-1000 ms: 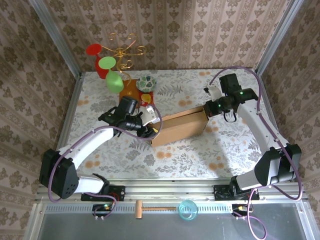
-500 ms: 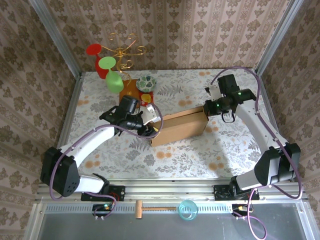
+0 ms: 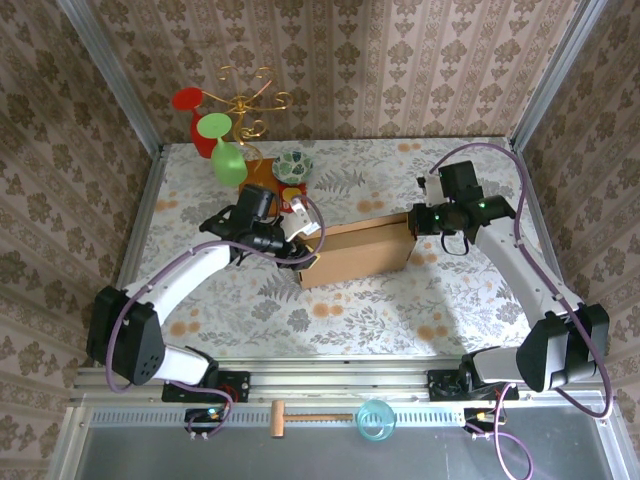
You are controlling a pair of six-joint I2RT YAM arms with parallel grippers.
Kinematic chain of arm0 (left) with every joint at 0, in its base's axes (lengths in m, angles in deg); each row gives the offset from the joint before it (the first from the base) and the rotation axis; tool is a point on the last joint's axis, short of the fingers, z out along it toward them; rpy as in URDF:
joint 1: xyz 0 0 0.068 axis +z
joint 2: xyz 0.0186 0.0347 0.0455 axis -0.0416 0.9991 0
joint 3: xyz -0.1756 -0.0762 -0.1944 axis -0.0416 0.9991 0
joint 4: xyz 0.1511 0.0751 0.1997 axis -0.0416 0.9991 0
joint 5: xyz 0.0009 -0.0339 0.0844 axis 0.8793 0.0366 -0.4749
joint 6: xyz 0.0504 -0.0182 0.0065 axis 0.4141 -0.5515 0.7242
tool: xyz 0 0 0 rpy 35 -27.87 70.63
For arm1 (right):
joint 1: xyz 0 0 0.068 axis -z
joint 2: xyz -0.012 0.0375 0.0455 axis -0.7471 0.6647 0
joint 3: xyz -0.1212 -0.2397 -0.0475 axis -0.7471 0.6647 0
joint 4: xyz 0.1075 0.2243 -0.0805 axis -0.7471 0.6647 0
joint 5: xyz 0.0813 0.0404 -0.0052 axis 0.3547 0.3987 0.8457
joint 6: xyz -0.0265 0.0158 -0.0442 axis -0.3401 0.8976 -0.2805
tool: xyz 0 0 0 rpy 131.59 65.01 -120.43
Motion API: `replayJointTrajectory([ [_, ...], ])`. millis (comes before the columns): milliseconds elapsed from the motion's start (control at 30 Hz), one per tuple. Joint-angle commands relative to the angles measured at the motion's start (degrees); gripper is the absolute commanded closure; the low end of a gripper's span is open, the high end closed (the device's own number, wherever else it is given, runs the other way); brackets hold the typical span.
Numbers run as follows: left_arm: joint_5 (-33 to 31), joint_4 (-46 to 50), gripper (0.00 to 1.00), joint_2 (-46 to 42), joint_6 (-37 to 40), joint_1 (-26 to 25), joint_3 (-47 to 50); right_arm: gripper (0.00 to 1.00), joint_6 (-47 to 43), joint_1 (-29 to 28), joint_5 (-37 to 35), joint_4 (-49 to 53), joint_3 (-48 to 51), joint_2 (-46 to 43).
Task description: Fold the paper box
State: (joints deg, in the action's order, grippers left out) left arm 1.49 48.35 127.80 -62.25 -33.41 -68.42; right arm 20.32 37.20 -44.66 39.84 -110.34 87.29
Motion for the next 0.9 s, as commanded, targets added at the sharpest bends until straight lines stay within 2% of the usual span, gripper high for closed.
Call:
replayJointTrajectory([
  [0, -2.11, -0.82, 0.45, 0.94, -3.25, 1.31, -2.17, 1.0, 2.93, -0.64, -1.58, 0.9, 3.23, -1.42],
  [200, -2.63, -1.08, 0.45, 1.3, -4.31, 1.75, -2.5, 1.0, 1.94, -0.9, -2.75, -6.19, 11.07, -6.38],
  [333, -2.61, -2.28, 0.41, 0.56, -6.24, 2.07, -2.54, 1.0, 1.61, -1.05, -4.61, -8.61, 14.67, -9.21],
  [667, 0.36, -10.53, 0.3, -5.64, -20.24, 4.52, -0.26, 1.0, 1.7, -2.44, -7.8, -8.61, 13.17, -7.62],
  [867, -1.89, -8.1, 0.29, -7.49, -20.93, 4.48, 0.13, 1.0, 2.31, -3.73, -8.95, -8.44, 10.66, -4.88],
])
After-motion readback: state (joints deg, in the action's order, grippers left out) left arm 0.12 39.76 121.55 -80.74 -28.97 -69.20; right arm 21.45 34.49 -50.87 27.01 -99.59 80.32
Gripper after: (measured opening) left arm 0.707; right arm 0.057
